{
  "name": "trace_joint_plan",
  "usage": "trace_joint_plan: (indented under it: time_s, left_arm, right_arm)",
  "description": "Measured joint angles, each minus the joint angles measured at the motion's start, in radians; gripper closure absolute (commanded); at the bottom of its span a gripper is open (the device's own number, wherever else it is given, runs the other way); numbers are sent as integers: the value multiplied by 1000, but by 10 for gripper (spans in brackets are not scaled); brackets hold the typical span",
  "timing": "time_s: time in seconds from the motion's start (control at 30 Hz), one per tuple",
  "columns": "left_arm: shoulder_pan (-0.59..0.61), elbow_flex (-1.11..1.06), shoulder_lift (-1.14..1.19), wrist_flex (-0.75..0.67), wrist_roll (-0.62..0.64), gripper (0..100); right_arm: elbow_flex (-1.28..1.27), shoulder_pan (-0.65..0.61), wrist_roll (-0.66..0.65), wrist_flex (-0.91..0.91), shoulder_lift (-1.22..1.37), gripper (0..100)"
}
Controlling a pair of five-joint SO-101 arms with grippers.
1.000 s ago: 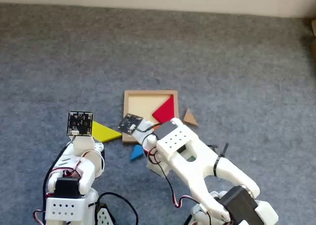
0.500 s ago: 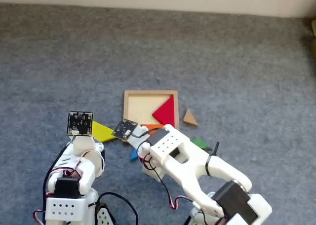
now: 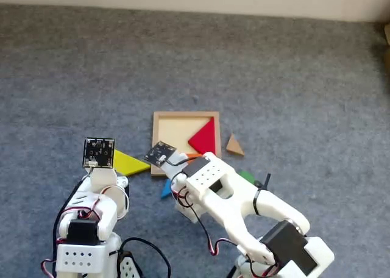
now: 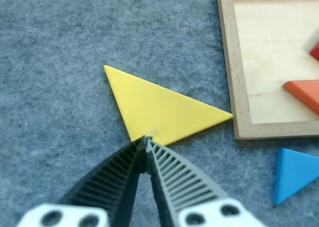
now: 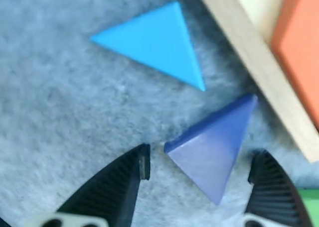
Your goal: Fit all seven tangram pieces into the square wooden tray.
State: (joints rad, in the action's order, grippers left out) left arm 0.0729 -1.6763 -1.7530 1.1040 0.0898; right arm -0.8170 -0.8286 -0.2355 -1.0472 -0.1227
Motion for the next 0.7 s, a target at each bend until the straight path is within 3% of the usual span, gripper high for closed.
trace_joint_plan:
  time_s: [0.7]
  left_arm:
    - [0, 0, 0, 0, 0, 990]
  right_arm:
    - [71, 32, 23, -28, 9, 700]
